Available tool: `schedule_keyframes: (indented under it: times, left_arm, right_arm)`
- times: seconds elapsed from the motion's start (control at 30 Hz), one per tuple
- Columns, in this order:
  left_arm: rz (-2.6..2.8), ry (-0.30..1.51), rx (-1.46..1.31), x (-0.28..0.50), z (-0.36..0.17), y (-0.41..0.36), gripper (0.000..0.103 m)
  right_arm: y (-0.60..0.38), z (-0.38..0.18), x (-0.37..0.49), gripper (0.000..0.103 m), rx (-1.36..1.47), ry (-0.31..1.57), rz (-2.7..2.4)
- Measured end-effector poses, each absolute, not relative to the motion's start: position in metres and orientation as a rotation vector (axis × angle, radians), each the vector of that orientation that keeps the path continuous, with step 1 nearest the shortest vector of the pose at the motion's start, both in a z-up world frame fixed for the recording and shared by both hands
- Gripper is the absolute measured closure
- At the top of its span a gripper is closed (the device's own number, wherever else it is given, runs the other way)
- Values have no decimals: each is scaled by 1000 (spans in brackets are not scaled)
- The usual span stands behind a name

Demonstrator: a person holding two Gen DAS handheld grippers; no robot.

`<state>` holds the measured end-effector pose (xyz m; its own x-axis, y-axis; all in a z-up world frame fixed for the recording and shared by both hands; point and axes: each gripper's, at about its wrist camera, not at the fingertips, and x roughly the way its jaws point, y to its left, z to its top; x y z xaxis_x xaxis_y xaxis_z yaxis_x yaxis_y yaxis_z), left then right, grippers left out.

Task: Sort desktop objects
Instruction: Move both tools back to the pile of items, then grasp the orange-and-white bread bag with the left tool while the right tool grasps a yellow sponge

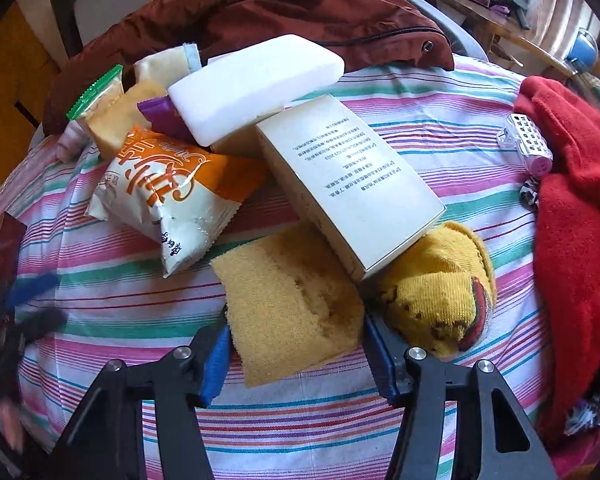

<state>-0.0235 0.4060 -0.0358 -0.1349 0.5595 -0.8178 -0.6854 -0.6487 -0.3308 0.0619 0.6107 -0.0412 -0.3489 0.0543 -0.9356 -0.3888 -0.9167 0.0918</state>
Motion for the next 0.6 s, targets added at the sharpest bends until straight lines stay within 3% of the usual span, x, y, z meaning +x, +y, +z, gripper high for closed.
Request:
schedule_keyframes:
  times: [0.27,0.6]
  left_arm:
    - [1736,50,-1273,-48,-43,447,42]
    - [1659,300,-1089,36,-24,426,42]
  right_arm:
    - [631,-37,68,43,-1576,577,2328]
    - [660,-26,86,43,-1498,555,2216]
